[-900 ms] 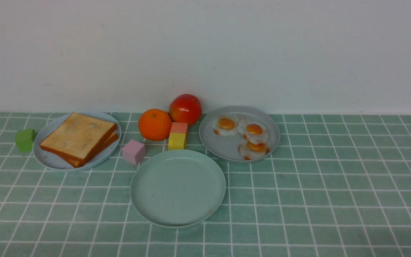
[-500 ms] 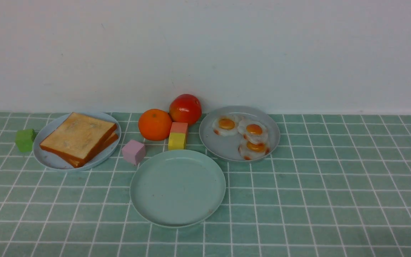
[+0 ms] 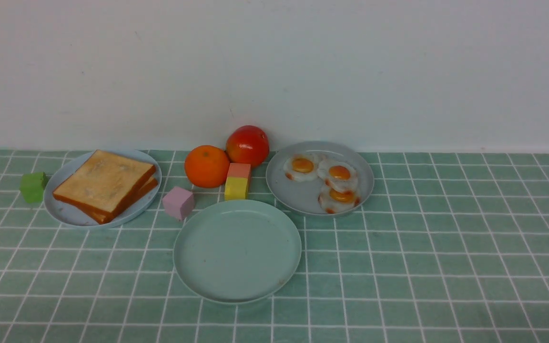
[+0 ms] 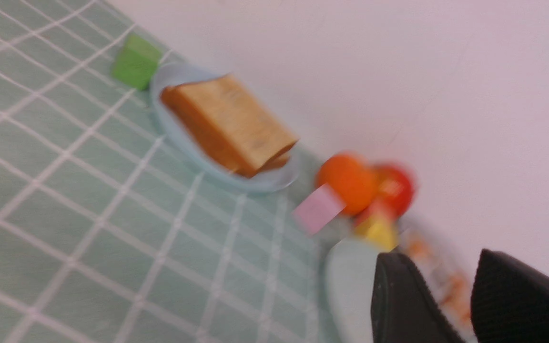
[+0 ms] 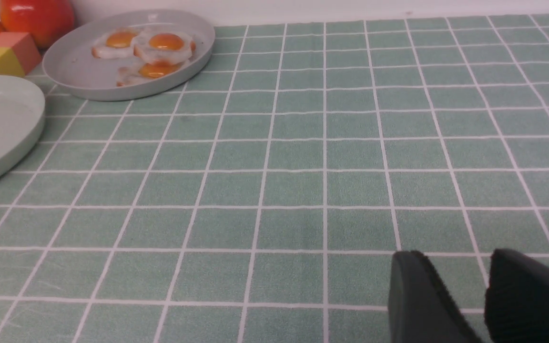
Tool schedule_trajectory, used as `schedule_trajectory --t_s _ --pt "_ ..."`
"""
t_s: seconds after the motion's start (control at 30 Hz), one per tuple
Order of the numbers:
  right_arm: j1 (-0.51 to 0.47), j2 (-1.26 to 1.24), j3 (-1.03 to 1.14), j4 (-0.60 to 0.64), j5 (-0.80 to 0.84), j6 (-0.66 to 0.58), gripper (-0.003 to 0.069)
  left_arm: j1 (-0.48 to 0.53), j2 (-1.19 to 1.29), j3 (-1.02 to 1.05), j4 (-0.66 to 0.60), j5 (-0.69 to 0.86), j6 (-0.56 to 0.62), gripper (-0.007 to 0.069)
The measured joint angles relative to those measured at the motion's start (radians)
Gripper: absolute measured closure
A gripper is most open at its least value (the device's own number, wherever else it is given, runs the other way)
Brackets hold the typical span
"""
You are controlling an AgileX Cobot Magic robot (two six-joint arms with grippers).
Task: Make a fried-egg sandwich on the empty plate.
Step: Use the left arm to grab a slice of bread
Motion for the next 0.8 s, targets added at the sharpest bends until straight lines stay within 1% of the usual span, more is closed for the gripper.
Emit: schedule_trajectory --t_s 0.07,0.1,0.13,0.2,0.27,0.33,0.4,0.43,0.47,0.5,0.57,0.67,0.73,0.8 --pt "0.000 0.000 0.000 0.000 0.000 0.000 0.0419 0.000 0.000 0.000 -0.052 -0.039 -0.014 0.0387" --pt "0.000 0.000 0.000 0.000 0.000 0.000 0.0419 0.000 0.000 0.000 -0.058 -0.039 -0.014 0.0387" --pt "0.000 0.000 0.000 0.000 0.000 0.000 0.0419 0.000 0.000 0.000 -0.103 -0.062 -0.026 0.0387" --pt "0.000 0.000 0.000 -0.002 -0.001 0.000 0.0419 0.000 0.000 -0.001 -0.149 -0.059 -0.036 0.0387" --pt "0.000 0.000 0.001 -0.010 -0.019 0.004 0.0419 0.000 0.000 -0.035 -0.165 -0.004 -0.034 0.0394" --pt "0.000 0.000 0.005 0.016 -0.048 0.035 0.0419 0.000 0.000 -0.084 -0.162 0.064 -0.007 0.0419" --pt "0.000 0.000 0.009 0.088 -0.102 0.107 0.0419 0.000 0.018 -0.191 -0.138 0.166 0.073 0.0484" --pt "0.000 0.000 0.009 0.105 -0.117 0.122 0.0419 0.000 0.029 -0.201 -0.135 0.187 0.080 0.0491" --pt "0.000 0.000 0.009 0.171 -0.182 0.182 0.0419 0.000 0.084 -0.276 -0.110 0.277 0.143 0.0542" --pt "0.000 0.000 0.009 0.179 -0.190 0.189 0.0419 0.000 0.103 -0.295 -0.105 0.289 0.151 0.0548" --pt "0.000 0.000 0.009 0.258 -0.282 0.258 0.0419 0.000 0.244 -0.400 -0.079 0.435 0.240 0.0615" --pt "0.000 0.000 0.009 0.306 -0.339 0.313 0.0419 0.000 0.377 -0.484 -0.062 0.530 0.316 0.0638" --pt "0.003 0.000 -0.005 0.316 -0.307 0.326 0.0422 0.000 0.453 -0.530 -0.048 0.553 0.374 0.0638" --pt "0.017 0.006 -0.064 0.309 -0.192 0.320 0.0439 0.000 0.543 -0.581 -0.022 0.562 0.431 0.0638"
